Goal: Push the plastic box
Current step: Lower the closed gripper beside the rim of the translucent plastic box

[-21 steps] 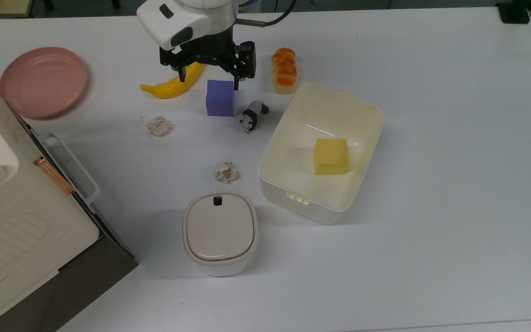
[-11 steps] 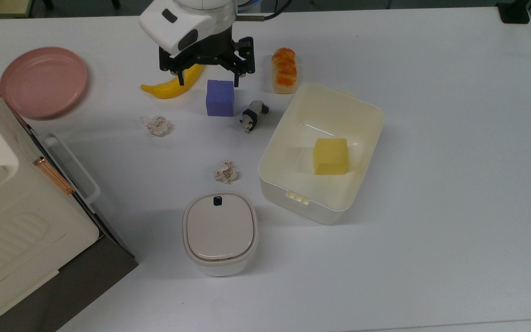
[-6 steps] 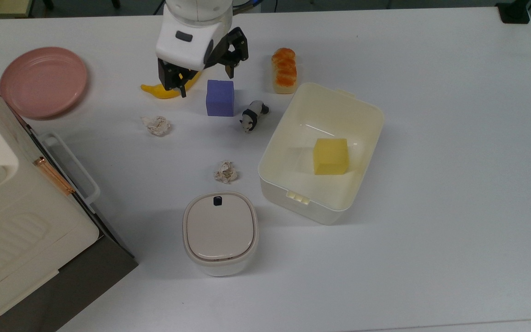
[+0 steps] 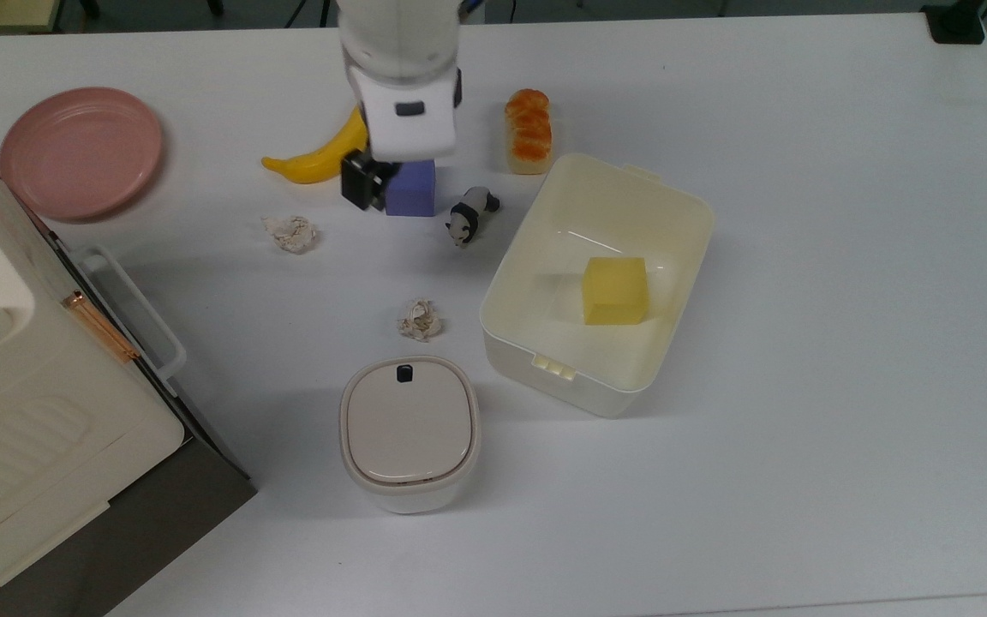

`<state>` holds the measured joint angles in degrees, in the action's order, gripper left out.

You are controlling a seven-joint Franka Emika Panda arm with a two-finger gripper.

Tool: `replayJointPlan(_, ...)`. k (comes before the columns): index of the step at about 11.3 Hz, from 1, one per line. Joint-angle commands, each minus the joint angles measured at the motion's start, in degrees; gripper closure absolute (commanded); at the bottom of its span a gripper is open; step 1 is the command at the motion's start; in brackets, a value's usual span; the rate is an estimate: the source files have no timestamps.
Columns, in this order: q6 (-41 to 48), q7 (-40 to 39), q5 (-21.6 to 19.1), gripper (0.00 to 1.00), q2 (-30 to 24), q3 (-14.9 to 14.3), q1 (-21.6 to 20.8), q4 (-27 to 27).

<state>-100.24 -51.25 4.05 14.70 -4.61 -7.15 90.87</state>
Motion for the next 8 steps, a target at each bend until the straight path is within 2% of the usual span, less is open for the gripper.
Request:
replayJointPlan(1, -7.24, -1.13, 1.31, 0.0, 1.1, -0.66, -2.6, 4.84)
replayJointPlan(5, -11.37, 0.01, 2.54, 0.0, 4.45, -0.66, -5.75, 4.67)
replayJointPlan(8, -14.1, 4.93, 4.39, 0.0, 7.53, -0.66, -8.22, 4.14)
